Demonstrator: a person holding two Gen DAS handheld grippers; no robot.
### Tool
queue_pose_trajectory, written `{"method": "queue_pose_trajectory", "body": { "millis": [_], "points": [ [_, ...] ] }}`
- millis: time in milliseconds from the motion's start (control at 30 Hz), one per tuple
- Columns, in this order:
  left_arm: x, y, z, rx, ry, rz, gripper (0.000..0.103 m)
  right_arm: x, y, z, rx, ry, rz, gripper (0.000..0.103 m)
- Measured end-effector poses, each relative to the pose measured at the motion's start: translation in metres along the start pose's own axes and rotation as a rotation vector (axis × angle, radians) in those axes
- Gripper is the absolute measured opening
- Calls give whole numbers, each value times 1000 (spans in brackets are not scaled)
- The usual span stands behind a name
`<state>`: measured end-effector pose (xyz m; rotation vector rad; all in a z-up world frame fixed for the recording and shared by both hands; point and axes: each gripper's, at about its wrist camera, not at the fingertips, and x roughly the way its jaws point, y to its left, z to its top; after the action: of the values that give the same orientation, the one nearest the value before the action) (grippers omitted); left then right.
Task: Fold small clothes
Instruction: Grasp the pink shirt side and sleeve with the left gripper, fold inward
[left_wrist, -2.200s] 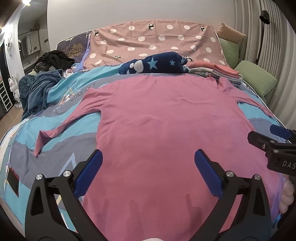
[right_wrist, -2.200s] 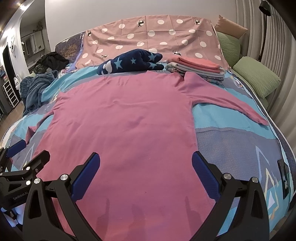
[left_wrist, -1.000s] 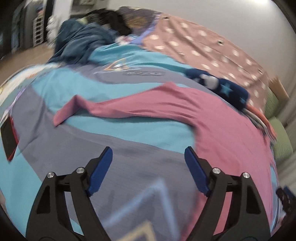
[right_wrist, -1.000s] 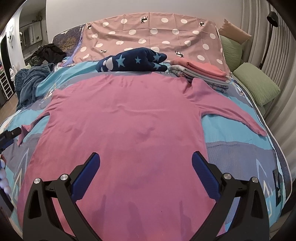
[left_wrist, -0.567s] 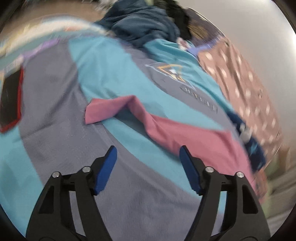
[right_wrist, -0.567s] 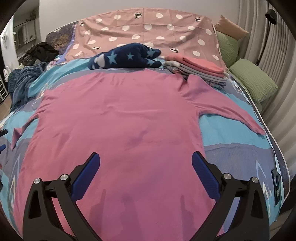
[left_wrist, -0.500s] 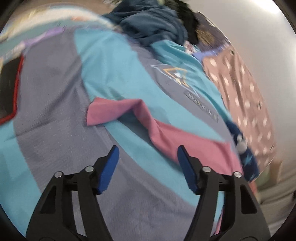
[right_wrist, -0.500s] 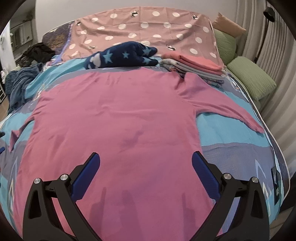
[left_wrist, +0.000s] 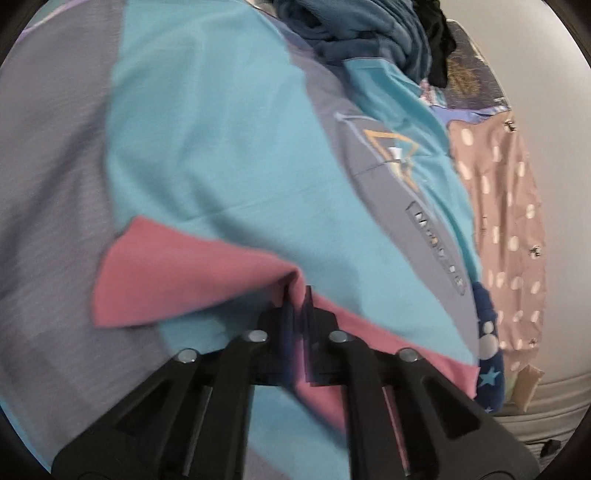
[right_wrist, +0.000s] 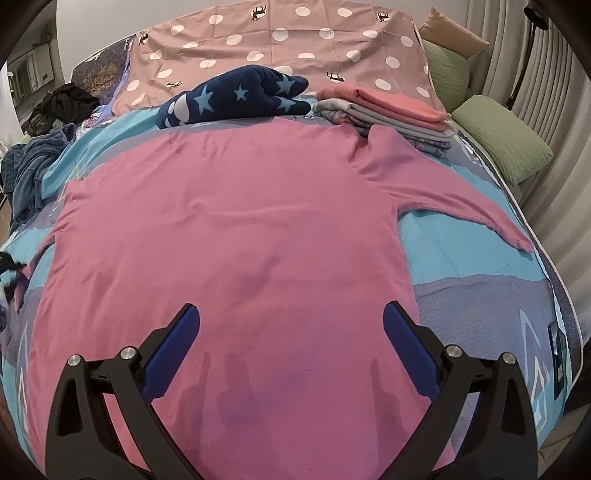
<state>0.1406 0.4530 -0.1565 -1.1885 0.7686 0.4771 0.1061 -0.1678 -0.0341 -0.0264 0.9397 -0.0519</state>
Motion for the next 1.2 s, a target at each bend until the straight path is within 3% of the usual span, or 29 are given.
{"method": "queue_pose_trajectory", "body": {
  "millis": [33, 133, 267, 400, 500, 600, 733, 833, 967, 1067, 1133, 1200],
  "points": [
    [-4, -7, 0, 15, -13, -18, 4, 0, -1, 0, 0, -3, -3, 100],
    [-28, -59, -16, 186, -63, -99, 4, 3, -8, 1, 15, 1, -16, 100],
    [-62, -148, -64, 451, -65, -263, 4, 9, -15, -2, 57, 16, 16, 100],
    [-90, -226, -137, 686, 5, -459, 4, 9, -20, -7, 59, 16, 28, 100],
    [-98, -272, -213, 872, 115, -595, 4, 9, -33, -9, 92, 16, 23, 100],
    [-92, -293, -271, 993, 220, -651, 4, 10, -50, -9, 129, 12, 14, 100],
    [-54, -296, -334, 1111, 310, -548, 16, 10, -68, -9, 166, 7, 15, 100],
    [-35, -281, -345, 1181, 233, -397, 23, 8, -78, -9, 173, -5, 16, 100],
    [-44, -254, -326, 1189, 132, -296, 42, 9, -86, -4, 160, -15, 36, 100],
    [-62, -232, -309, 1197, 68, -257, 51, 8, -84, 8, 133, -28, 127, 100],
    [-70, -219, -301, 1209, 25, -216, 56, 6, -73, 19, 75, -48, 179, 96],
    [-73, -206, -291, 1218, -6, -161, 60, 9, -55, 32, -18, -54, 237, 84]
  ]
}}
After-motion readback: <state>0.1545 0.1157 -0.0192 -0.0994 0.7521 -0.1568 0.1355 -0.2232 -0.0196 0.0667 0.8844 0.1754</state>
